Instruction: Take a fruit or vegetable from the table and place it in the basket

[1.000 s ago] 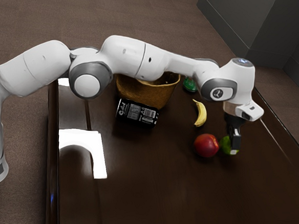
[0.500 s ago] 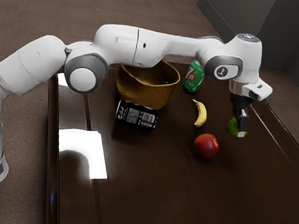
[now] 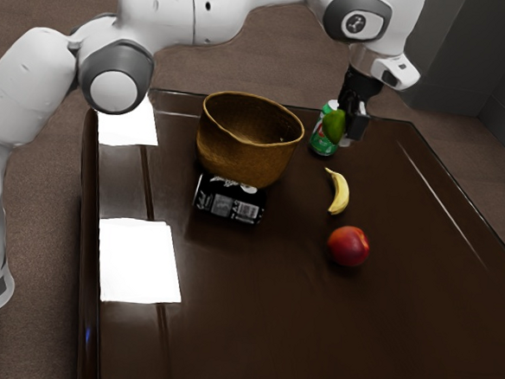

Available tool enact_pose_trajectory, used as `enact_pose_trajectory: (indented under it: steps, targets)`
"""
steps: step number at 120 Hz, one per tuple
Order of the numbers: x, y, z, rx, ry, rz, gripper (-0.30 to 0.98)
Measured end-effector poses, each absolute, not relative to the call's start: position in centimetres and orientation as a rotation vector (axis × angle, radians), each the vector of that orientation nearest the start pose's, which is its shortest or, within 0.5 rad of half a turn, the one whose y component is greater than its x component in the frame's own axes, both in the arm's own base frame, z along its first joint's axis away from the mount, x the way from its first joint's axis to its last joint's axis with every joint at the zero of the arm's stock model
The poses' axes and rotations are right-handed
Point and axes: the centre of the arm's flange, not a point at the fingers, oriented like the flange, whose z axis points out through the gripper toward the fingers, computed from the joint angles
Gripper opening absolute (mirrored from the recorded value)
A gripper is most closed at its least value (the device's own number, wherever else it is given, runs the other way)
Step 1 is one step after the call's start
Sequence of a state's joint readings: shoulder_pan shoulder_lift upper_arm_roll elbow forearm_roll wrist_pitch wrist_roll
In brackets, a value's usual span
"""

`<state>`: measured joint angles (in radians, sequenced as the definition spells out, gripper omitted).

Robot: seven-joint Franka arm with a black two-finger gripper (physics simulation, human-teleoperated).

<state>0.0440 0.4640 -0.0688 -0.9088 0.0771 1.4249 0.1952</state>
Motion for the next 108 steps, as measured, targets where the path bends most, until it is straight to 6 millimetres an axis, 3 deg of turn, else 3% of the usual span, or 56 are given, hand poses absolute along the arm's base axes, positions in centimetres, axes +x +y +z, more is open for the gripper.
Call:
enact_pose_trajectory:
  steps: [18,25,44,78,90,108]
  targets:
    - [61.8,3.8,63.1,-3.067,0.24,0.053,0.31]
    - [59.9,5.8,63.3,-3.069,0.19,0.07,0.31]
    - [57.0,11.0,63.1,-3.079,0.074,0.095,0.31]
    - [58.7,15.8,59.1,-3.087,0.011,0.107,0.33]
    - [59.2,15.8,58.6,-3.095,0.023,0.092,0.52]
    - [59.4,15.6,58.8,-3.108,0.034,0.064,0.63]
